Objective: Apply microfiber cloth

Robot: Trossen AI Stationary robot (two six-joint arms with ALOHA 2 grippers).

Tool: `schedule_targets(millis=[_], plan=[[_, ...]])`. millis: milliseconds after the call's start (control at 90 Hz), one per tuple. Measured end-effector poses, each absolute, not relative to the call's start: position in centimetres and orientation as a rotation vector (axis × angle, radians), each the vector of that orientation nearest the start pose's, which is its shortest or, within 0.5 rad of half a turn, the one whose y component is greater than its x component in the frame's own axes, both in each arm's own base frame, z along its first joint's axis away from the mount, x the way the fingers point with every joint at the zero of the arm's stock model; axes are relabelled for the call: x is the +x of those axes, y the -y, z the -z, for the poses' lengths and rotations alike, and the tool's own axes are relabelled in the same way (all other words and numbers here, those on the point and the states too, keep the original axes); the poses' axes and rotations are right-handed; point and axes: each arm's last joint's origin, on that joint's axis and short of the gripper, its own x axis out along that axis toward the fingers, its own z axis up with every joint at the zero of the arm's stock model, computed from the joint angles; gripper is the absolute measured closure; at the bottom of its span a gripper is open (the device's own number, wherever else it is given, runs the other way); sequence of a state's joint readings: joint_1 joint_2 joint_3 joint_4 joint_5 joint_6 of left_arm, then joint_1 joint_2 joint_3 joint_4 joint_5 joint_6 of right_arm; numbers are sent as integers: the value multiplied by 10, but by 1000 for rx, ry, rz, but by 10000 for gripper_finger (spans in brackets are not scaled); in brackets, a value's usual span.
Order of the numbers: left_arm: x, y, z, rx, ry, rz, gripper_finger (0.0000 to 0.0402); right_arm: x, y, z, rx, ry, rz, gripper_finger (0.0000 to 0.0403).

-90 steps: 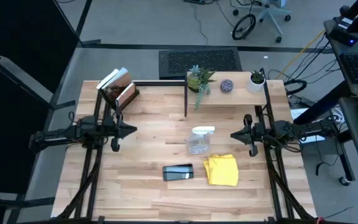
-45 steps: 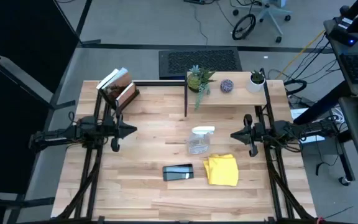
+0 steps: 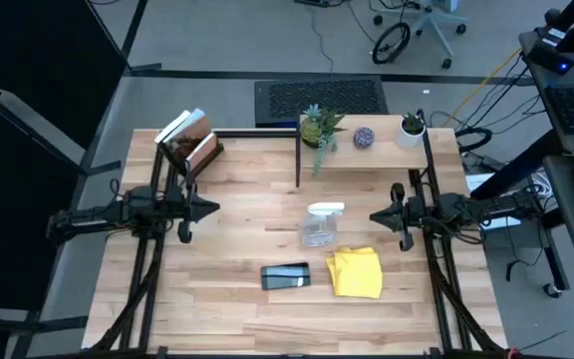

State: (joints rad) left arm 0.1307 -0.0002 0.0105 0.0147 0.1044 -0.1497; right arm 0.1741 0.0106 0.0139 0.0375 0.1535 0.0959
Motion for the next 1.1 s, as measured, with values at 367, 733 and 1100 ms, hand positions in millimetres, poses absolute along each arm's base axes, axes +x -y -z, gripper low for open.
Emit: schedule_targets(millis=[367, 733, 1100], plan=[[96, -10, -169, -147, 27, -24, 395, 96, -12, -171, 103, 39, -22, 403], [96, -10, -169, -111, 30, -52, 395, 96, -12, -171, 53, 40, -19, 403], [96, -12, -174, -263, 96, -99, 395, 96, -12, -171, 55, 41, -18, 403]])
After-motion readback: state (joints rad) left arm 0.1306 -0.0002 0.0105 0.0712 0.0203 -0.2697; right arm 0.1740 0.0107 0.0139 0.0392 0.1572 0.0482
